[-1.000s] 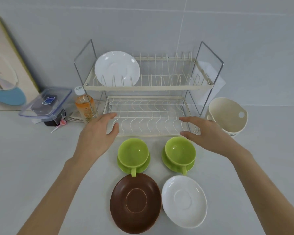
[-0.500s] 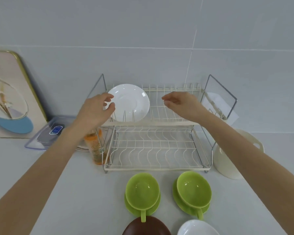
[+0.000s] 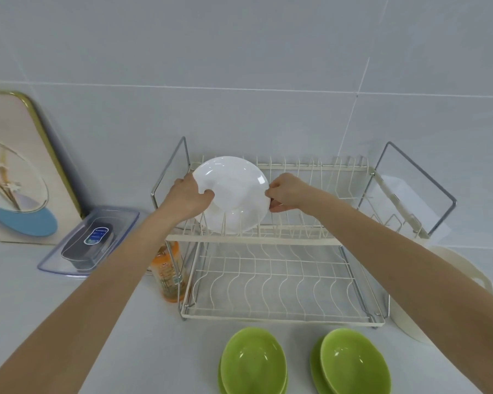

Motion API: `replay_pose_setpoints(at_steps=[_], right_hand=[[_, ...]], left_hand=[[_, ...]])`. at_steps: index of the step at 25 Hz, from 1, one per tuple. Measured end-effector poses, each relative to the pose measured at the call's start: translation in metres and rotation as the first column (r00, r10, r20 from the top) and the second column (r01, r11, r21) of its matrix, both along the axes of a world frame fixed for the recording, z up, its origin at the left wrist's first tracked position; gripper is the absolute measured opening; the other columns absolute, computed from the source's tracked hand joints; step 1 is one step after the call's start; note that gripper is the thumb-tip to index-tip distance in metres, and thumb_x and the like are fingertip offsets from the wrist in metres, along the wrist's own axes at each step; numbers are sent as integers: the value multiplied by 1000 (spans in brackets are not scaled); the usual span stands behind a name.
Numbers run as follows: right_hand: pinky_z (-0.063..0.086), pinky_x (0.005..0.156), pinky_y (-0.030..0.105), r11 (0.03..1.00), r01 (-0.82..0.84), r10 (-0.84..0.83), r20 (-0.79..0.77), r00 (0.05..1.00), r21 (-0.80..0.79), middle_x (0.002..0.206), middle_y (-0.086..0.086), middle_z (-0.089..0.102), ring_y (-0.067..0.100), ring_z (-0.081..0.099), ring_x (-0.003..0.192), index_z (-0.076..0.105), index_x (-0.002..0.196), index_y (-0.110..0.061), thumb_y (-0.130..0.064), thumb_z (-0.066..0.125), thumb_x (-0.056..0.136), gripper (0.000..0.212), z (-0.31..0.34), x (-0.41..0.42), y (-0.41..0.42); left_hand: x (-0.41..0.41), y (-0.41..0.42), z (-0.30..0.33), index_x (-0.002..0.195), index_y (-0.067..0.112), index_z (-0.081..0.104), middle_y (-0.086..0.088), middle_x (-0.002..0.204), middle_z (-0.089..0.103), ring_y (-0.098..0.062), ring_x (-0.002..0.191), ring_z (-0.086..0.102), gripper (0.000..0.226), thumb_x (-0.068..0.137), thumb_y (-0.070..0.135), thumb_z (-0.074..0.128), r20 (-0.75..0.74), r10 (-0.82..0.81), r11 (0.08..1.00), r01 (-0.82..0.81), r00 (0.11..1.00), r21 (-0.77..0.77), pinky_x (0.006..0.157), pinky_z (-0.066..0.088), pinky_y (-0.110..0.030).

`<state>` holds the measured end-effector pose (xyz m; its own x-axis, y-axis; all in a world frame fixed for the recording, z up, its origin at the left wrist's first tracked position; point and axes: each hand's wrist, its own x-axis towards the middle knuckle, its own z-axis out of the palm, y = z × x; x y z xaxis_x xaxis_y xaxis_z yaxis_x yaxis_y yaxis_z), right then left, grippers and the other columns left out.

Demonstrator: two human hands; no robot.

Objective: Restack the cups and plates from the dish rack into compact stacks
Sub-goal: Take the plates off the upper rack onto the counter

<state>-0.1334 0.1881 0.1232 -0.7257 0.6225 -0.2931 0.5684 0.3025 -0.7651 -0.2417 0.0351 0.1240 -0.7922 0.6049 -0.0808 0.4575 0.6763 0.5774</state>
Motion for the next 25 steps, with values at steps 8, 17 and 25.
replay_pose_setpoints(at_steps=[8, 17, 25], right_hand=[[55, 75, 32, 973, 229, -218, -273, 937, 12, 97, 21, 64, 33, 66, 87, 62, 107, 6, 6, 40, 85, 31, 14, 0, 4], [58, 54, 18, 979, 206, -180, -531, 828, -12, 81, 3, 59, 16, 61, 78, 63, 105, -7, -4, 44, 89, 26, 55, 73, -47], [60, 59, 23, 986, 121, -161, -488, 858, -112, 73, -5, 54, 8, 59, 67, 62, 99, -14, -4, 47, 89, 20, -21, 132, -131]], left_hand=[[18, -4, 24, 64, 10, 40, 1, 63, 36, -21, 69, 39, 26, 89, 16, 42, 17, 66, 960, -68, 998, 272, 45, 28, -15], [67, -55, 48, 123, 9, 55, 3, 104, 50, -11, 87, 54, 37, 88, 3, 44, 194, 84, 744, -191, 977, 641, 54, 51, -7], [120, -149, -20, 106, 22, 59, 12, 91, 60, 6, 67, 63, 35, 86, -4, 46, 376, 120, 693, -348, 919, 631, 47, 50, -7]])
